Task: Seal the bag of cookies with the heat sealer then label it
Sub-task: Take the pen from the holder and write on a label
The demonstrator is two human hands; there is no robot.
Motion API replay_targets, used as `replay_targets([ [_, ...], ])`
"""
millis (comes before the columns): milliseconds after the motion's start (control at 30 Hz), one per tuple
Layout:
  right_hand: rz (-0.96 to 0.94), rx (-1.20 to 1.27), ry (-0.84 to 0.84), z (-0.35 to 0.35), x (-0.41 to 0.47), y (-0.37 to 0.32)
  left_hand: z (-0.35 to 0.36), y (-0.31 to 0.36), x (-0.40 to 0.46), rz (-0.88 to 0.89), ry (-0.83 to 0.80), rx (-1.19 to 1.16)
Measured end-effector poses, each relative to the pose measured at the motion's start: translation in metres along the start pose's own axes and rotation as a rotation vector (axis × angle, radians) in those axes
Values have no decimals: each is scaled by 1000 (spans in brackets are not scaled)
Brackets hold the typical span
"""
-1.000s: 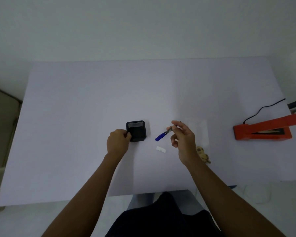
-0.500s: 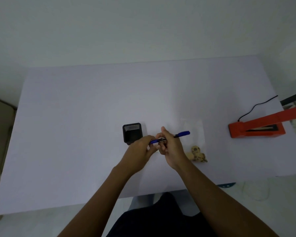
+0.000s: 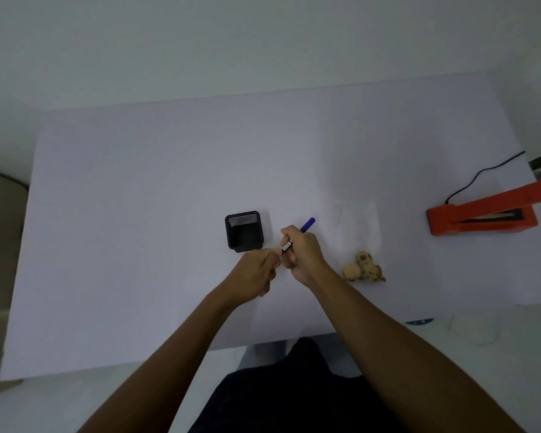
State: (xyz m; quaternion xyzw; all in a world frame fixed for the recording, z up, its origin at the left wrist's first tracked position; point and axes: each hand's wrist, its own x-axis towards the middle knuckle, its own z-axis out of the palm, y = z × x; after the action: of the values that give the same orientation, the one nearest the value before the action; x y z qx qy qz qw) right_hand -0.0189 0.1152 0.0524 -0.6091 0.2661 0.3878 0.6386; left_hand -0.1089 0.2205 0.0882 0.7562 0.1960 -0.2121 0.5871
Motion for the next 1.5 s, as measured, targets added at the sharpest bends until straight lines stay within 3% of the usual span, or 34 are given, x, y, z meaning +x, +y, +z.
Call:
replay_targets([
  [233,28,4,60,17,10,13,-6,-3,0,-183,-45,-185],
  [367,17,228,231,-19,33,5,-15,0,-20,-204,-68,-396],
  [433,-56,164,260,-37,41,-6,-17,-12,-25,-147,-7,-130],
  [533,-145,-25,174,-33,36,-16,-11,-55,-6,-126,180,299],
  [733,-175,-156,116,-23,25,9,-1,-94,24,-131,392,616],
  [1300,-270,-104,154,-40,20,29,-5,-110,32,-60,446,692],
  [1400,-328,-55,170,-47,22,29,6,-105,28,61,466,704],
  [1500,-391,-138,186,-57,23,32,29,-95,34,241,378,725],
])
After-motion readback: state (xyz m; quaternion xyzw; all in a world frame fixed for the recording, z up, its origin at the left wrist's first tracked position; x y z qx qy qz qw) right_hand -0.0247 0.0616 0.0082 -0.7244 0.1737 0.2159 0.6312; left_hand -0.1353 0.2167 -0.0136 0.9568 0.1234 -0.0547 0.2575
